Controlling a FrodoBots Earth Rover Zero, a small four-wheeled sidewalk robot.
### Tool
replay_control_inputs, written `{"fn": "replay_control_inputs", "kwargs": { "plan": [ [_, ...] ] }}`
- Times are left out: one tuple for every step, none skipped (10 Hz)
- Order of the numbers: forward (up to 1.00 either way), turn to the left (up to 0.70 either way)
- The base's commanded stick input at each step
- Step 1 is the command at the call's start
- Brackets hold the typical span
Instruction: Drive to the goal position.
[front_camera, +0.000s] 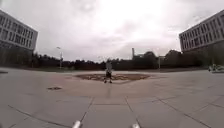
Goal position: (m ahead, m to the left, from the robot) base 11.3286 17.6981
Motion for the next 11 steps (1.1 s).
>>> {"fn": "replay_control_inputs", "kwargs": {
  "plan": [
    [0.70,0.00],
    [0.70,0.00],
    [0.70,0.00],
    [0.70,0.00],
    [0.70,0.00],
    [0.70,0.00],
    [0.70,0.00],
    [0.70,0.00],
    [0.70,0.00],
    [0.70,0.11],
    [0.70,0.35]
  ]
}}
